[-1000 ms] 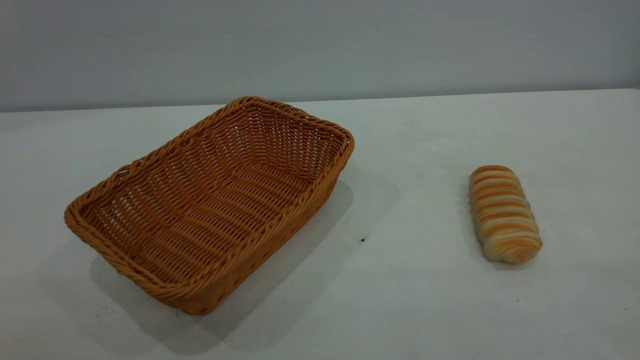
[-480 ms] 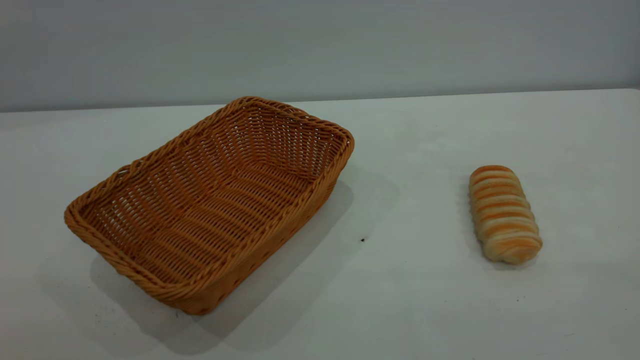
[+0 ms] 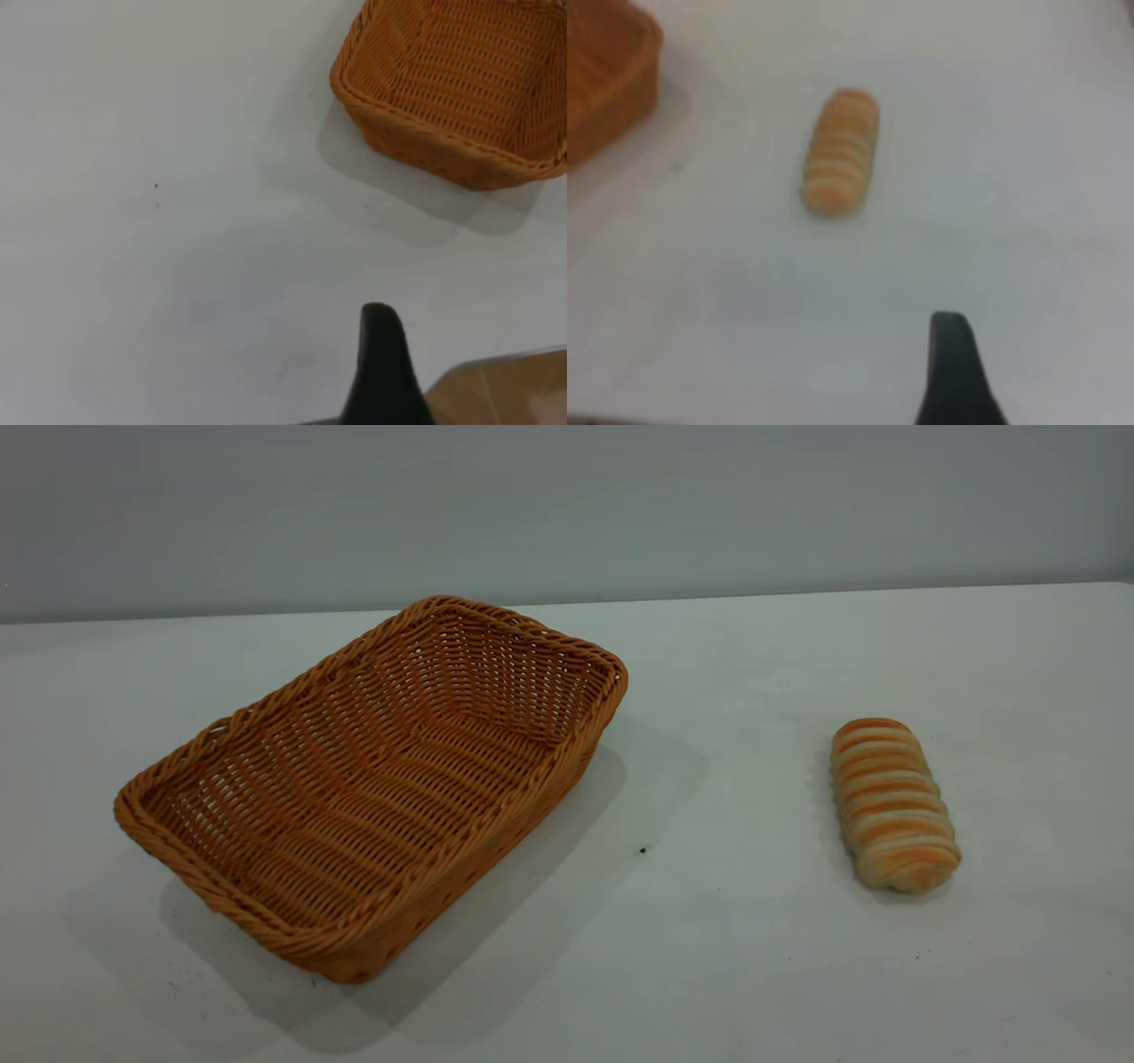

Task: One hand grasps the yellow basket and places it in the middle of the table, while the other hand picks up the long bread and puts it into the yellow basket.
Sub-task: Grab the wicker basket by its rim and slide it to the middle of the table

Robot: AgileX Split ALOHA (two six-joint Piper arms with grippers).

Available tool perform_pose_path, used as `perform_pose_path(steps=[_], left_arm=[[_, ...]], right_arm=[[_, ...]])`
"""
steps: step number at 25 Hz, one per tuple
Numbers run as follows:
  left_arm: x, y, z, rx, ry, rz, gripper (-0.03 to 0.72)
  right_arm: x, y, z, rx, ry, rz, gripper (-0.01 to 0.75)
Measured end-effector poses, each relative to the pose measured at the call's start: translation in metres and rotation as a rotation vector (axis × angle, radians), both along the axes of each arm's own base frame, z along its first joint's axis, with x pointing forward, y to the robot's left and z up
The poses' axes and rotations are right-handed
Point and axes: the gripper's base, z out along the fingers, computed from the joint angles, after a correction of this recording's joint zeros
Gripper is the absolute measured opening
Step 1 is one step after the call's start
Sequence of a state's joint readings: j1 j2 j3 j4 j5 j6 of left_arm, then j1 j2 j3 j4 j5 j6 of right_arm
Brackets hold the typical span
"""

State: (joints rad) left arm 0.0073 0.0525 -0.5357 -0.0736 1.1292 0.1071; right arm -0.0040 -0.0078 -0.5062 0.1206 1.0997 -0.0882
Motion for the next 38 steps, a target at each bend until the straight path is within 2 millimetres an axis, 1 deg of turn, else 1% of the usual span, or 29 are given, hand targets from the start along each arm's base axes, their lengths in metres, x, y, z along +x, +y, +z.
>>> perform_pose_path(steps=[1,3,5,7,10,14,17,19,22,25,28,31,33,36,38], left_arm=[[0.006,0.000,0.005,-0.007,0.021,0.006,0.575],[0.022,0.000,0.016,-0.024,0.062,0.021,0.575],[0.042,0.000,0.025,-0.046,0.122,0.039,0.575],[0.064,0.000,0.031,-0.075,0.173,0.067,0.575],[0.097,0.000,0.029,-0.136,0.244,0.132,0.575],[0.137,-0.004,0.016,-0.260,0.323,0.206,0.575],[0.167,-0.008,-0.001,-0.345,0.410,0.252,0.575],[0.187,-0.011,-0.018,-0.385,0.480,0.281,0.575],[0.213,-0.013,-0.044,-0.429,0.557,0.328,0.575],[0.235,-0.013,-0.071,-0.466,0.608,0.392,0.575],[0.248,-0.015,-0.098,-0.512,0.677,0.460,0.575],[0.257,-0.015,-0.121,-0.538,0.729,0.516,0.575],[0.261,-0.015,-0.132,-0.545,0.746,0.542,0.575],[0.267,-0.017,-0.144,-0.563,0.740,0.578,0.575],[0.271,-0.023,-0.151,-0.573,0.725,0.588,0.575]], right_arm=[[0.003,0.000,0.005,0.003,-0.002,0.000,0.538],[0.019,0.000,0.017,0.010,0.022,0.000,0.538],[0.039,0.001,0.026,0.006,0.057,0.018,0.538],[0.065,0.004,0.030,-0.001,0.105,0.054,0.538],[0.102,0.011,0.028,0.011,0.150,0.138,0.538],[0.150,0.021,0.017,0.056,0.184,0.244,0.538],[0.181,0.035,0.007,0.100,0.186,0.330,0.538],[0.198,0.049,0.000,0.105,0.191,0.388,0.538],[0.222,0.072,-0.019,0.112,0.255,0.438,0.538],[0.238,0.091,-0.037,0.102,0.315,0.467,0.538],[0.249,0.102,-0.051,0.089,0.357,0.475,0.538],[0.255,0.105,-0.060,0.086,0.380,0.460,0.538],[0.258,0.105,-0.064,0.082,0.384,0.449,0.538],[0.259,0.105,-0.065,0.076,0.383,0.448,0.538],[0.259,0.105,-0.065,0.071,0.380,0.452,0.538]])
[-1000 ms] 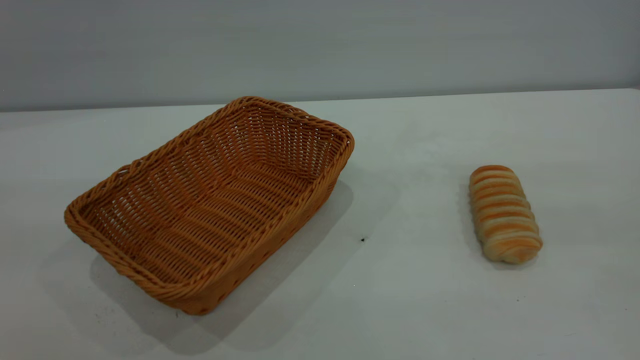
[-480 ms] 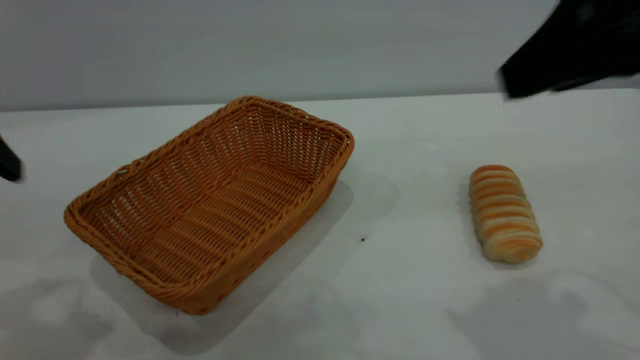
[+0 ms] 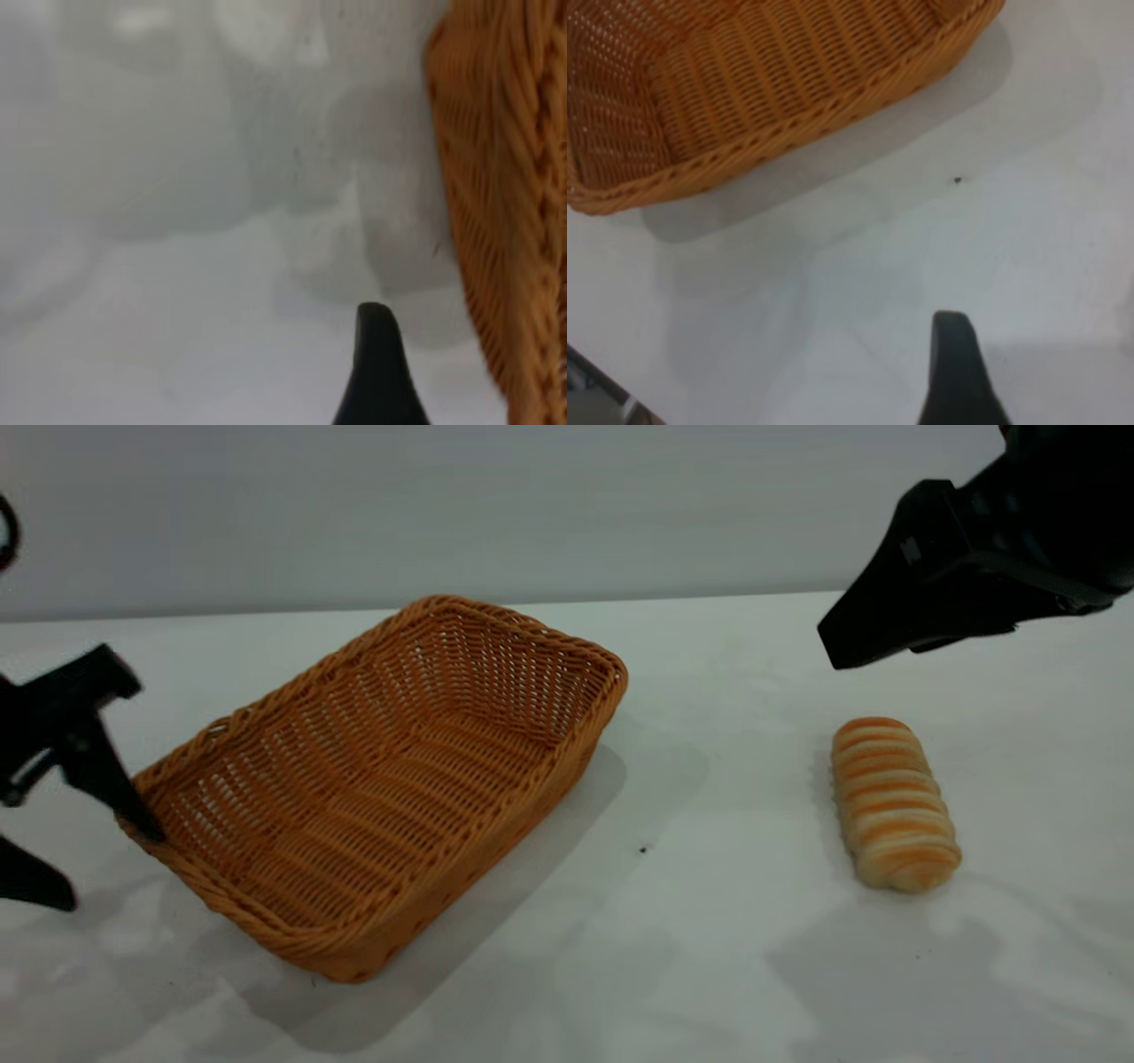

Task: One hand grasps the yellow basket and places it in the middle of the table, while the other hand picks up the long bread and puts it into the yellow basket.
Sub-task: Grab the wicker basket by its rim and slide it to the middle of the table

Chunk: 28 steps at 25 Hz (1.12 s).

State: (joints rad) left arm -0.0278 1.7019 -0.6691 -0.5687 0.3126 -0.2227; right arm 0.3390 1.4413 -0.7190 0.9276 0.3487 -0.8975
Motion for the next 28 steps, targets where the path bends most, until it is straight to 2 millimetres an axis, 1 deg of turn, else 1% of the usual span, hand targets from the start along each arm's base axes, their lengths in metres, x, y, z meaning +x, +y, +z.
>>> perform_pose_path(steps=[5,8,12,14,17,18,20,21,23,25,27,28], left_arm=[[0.007,-0.018,-0.015,0.007,-0.015,0.003,0.575],[0.008,-0.024,-0.028,0.010,-0.001,0.028,0.572],[0.013,-0.032,-0.050,0.043,-0.013,0.085,0.536],[0.013,-0.035,-0.061,0.051,0.003,0.116,0.494],[0.013,-0.037,-0.069,0.047,0.018,0.170,0.374],[0.014,-0.038,-0.069,0.043,0.018,0.178,0.307],[0.015,-0.038,-0.068,0.044,0.007,0.189,0.146],[0.016,-0.038,-0.068,0.044,0.006,0.195,0.099],[0.017,-0.039,-0.067,0.036,0.009,0.187,0.103],[0.022,-0.041,-0.065,0.029,-0.002,0.164,0.103],[0.033,-0.045,-0.056,0.020,-0.039,0.084,0.103],[0.042,-0.048,-0.050,0.023,-0.072,0.011,0.103]], right_arm=[[0.000,0.000,0.000,-0.002,-0.003,0.000,0.538],[0.001,0.000,0.000,-0.004,-0.007,0.001,0.538],[0.001,0.000,0.000,-0.008,-0.011,0.007,0.538],[0.001,0.000,0.000,-0.010,-0.013,0.009,0.538],[0.001,0.000,0.000,-0.012,-0.014,0.011,0.538],[0.001,0.000,0.000,-0.012,-0.014,0.012,0.538],[0.001,0.000,0.000,-0.012,-0.016,0.010,0.538],[0.001,0.000,0.000,-0.012,-0.017,0.008,0.538],[0.001,-0.001,0.000,-0.007,-0.014,-0.004,0.538],[0.003,-0.007,0.000,0.006,0.005,-0.034,0.538],[0.008,-0.021,-0.001,0.021,0.029,-0.094,0.538],[0.010,-0.029,-0.001,0.020,0.031,-0.119,0.538]])
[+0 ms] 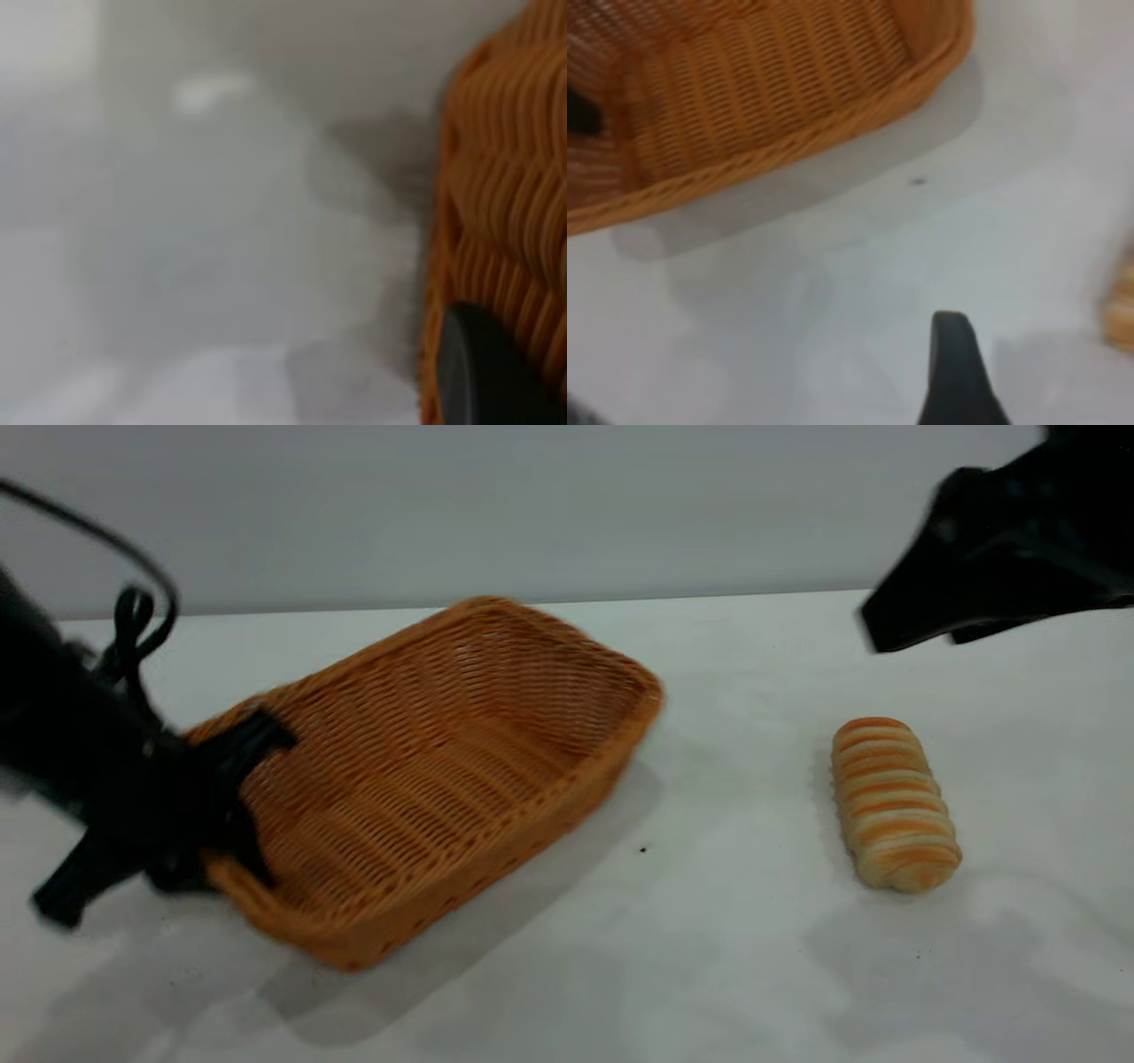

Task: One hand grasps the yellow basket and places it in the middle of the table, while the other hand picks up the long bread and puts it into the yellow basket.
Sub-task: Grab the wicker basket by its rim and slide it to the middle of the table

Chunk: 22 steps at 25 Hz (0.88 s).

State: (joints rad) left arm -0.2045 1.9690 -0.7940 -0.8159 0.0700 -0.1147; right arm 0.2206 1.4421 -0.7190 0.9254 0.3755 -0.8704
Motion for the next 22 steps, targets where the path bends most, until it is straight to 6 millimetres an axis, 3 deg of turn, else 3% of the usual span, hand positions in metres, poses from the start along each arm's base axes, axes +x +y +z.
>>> perform_pose_path(steps=[3,7,10,14,18,22], left_arm=[[0.026,-0.011,0.020,-0.004,-0.061,-0.220,0.103],[0.064,-0.021,0.038,0.004,-0.083,-0.455,0.103],[0.089,-0.025,0.034,0.037,-0.027,-0.610,0.103],[0.117,-0.030,0.015,0.053,0.033,-0.696,0.103],[0.129,-0.033,-0.007,0.038,0.075,-0.711,0.103],[0.131,-0.033,-0.009,0.044,0.083,-0.720,0.109]], right_arm=[[0.007,-0.027,-0.001,-0.011,0.001,-0.092,0.538],[0.015,-0.045,-0.009,-0.029,0.017,-0.158,0.538],[0.029,-0.046,-0.025,-0.046,0.058,-0.170,0.538],[0.057,-0.048,-0.050,-0.077,0.095,-0.195,0.538],[0.086,-0.047,-0.079,-0.092,0.145,-0.202,0.538],[0.107,-0.044,-0.112,-0.103,0.200,-0.194,0.538]])
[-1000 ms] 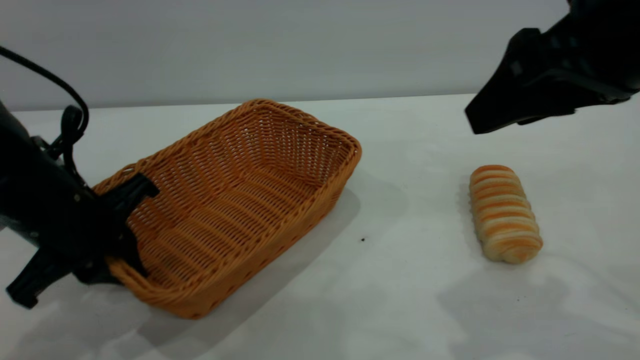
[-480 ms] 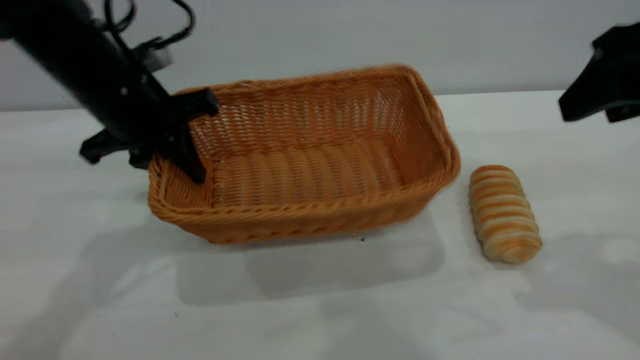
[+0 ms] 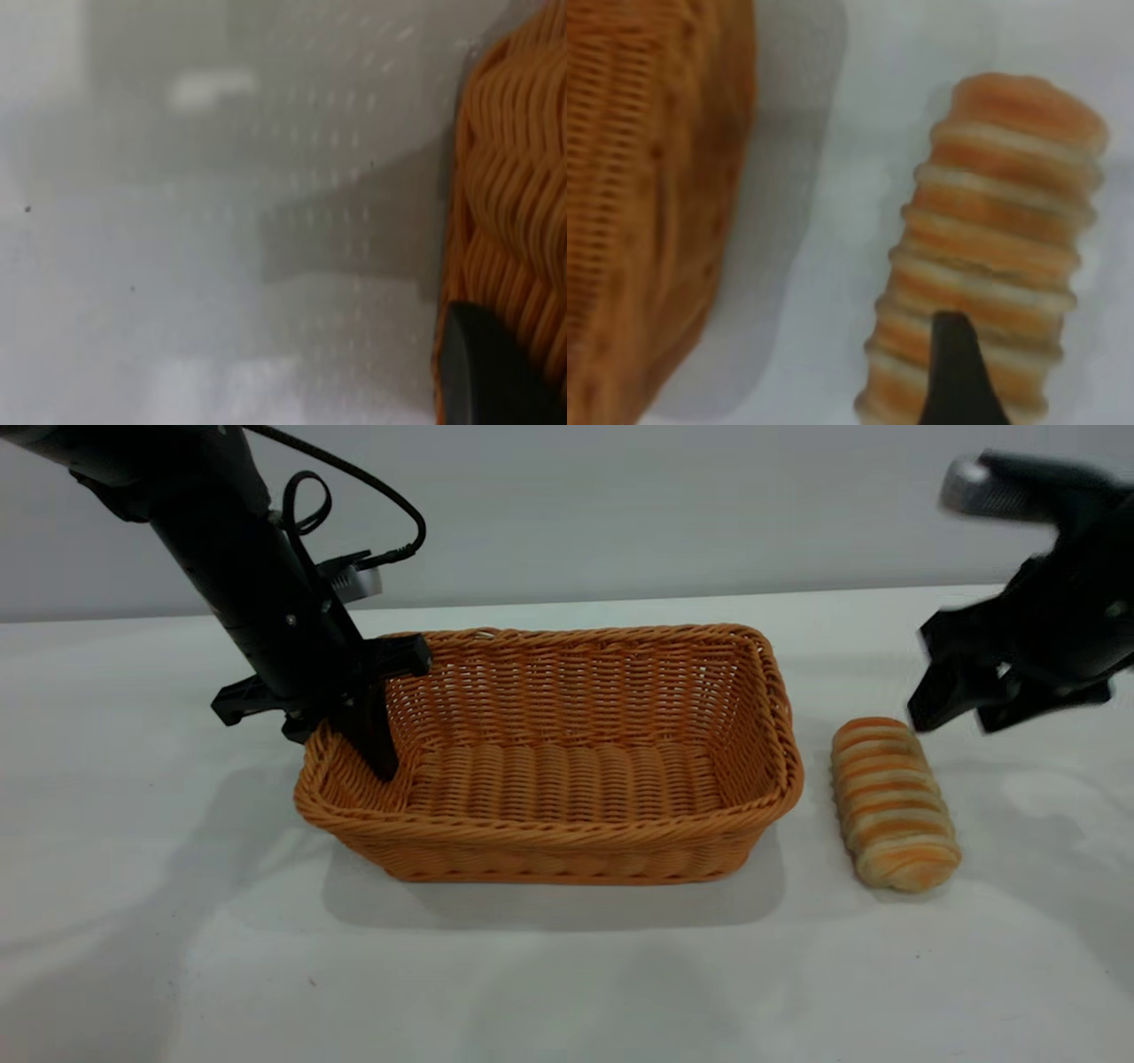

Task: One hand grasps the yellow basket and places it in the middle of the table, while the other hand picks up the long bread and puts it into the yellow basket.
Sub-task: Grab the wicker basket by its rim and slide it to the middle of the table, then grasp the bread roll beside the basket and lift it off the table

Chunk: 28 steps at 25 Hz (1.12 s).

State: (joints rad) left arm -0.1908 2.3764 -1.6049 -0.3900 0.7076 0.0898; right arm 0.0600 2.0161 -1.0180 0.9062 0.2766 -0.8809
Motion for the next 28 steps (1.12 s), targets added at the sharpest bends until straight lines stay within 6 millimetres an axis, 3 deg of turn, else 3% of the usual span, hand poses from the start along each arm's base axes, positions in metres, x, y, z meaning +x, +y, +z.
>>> perform_pose_path(steps=[3,6,9,11,13,16,18,22,25,28], left_arm=[[-0.001,0.001,0.000,0.013,0.010,-0.016,0.200],[-0.005,0.003,0.004,0.031,0.040,-0.046,0.403],[-0.007,0.005,0.022,0.050,0.036,-0.077,0.575],[-0.008,0.006,0.044,0.060,0.012,-0.095,0.641],[-0.011,0.008,0.067,0.069,-0.013,-0.112,0.665],[-0.017,0.011,0.110,0.082,-0.076,-0.131,0.649],[-0.024,0.013,0.143,0.085,-0.136,-0.138,0.621],[-0.049,0.019,0.210,0.093,-0.244,-0.153,0.576],[-0.075,0.027,0.258,0.120,-0.325,-0.165,0.569],[-0.103,0.037,0.296,0.161,-0.391,-0.169,0.568]], right_arm=[[0.009,0.001,-0.022,-0.002,0.039,0.000,0.538],[0.016,0.002,-0.040,0.000,0.071,0.006,0.538],[0.022,0.009,-0.056,0.006,0.101,0.044,0.538],[0.025,0.015,-0.062,0.002,0.100,0.063,0.519],[0.026,0.019,-0.066,-0.011,0.095,0.071,0.439],[0.026,0.022,-0.066,-0.015,0.092,0.077,0.171],[0.026,0.021,-0.064,-0.012,0.093,0.086,0.073],[0.023,0.008,-0.037,0.002,0.113,0.178,0.061],[0.021,-0.005,0.012,0.015,0.065,0.197,0.061],[0.013,0.003,0.059,0.051,0.001,0.258,0.057]])
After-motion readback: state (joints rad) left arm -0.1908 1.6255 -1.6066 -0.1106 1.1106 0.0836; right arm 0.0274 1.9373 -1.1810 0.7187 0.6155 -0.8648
